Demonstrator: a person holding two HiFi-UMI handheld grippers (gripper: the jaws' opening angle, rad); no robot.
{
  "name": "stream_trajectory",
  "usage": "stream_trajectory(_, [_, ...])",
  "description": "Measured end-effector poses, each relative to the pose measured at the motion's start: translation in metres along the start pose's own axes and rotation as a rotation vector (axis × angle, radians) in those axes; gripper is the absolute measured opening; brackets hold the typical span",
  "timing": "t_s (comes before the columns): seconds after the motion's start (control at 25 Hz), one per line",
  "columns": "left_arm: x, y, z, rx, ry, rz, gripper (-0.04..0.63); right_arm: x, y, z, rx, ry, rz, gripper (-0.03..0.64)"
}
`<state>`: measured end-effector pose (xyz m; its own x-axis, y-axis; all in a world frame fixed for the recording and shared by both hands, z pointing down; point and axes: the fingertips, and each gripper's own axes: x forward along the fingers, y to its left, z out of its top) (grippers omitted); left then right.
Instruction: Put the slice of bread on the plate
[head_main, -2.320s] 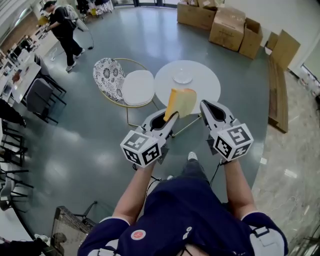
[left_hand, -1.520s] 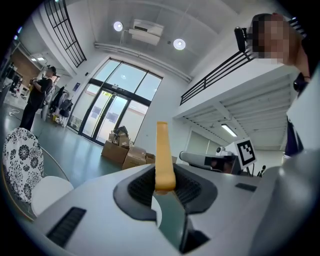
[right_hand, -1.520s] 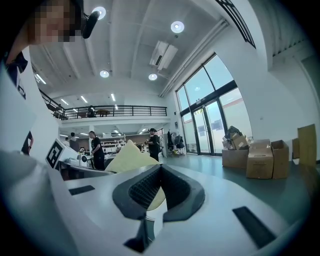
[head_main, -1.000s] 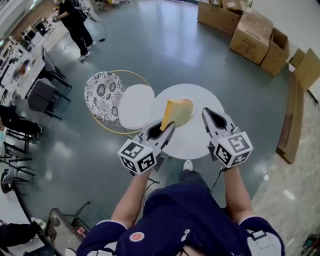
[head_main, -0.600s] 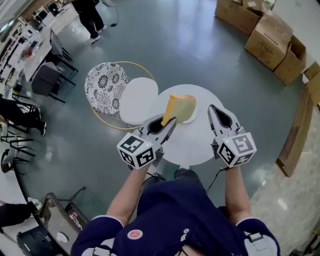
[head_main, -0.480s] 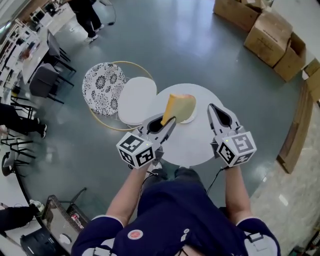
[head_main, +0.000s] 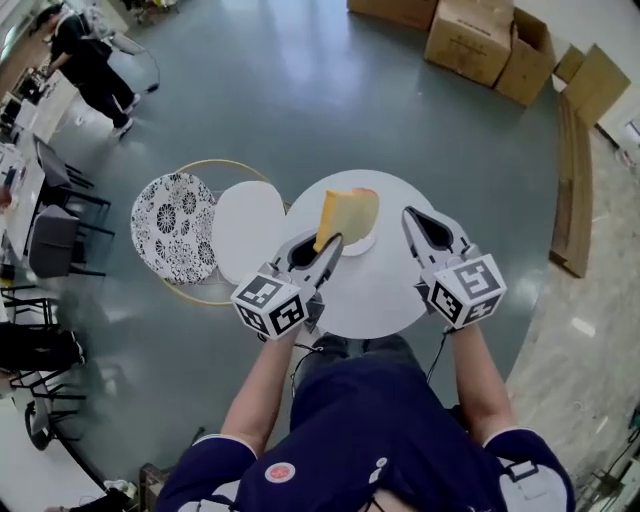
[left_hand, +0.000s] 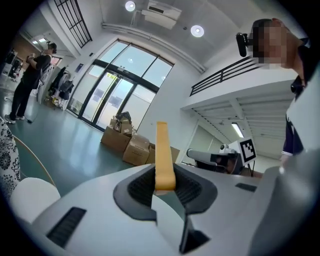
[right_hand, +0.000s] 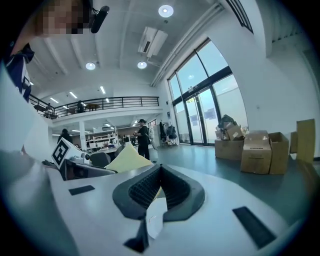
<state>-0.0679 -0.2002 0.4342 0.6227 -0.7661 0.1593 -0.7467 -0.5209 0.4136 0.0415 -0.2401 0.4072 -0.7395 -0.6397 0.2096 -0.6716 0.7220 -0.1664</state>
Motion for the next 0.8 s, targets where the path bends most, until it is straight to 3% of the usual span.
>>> stream_trajectory(0.4, [0.012, 0.021, -0.027, -0.046, 0.106, -0.091, 0.089, 0.006, 0.000, -0.023, 0.063, 0.036, -0.123, 0.005])
stream_trajectory(0.8, [0.034, 0.046, -0.086, -0.086, 0.198, -0.084, 0.089, 0.021, -0.011, -0.075, 0.161, 0.120, -0.183, 0.005])
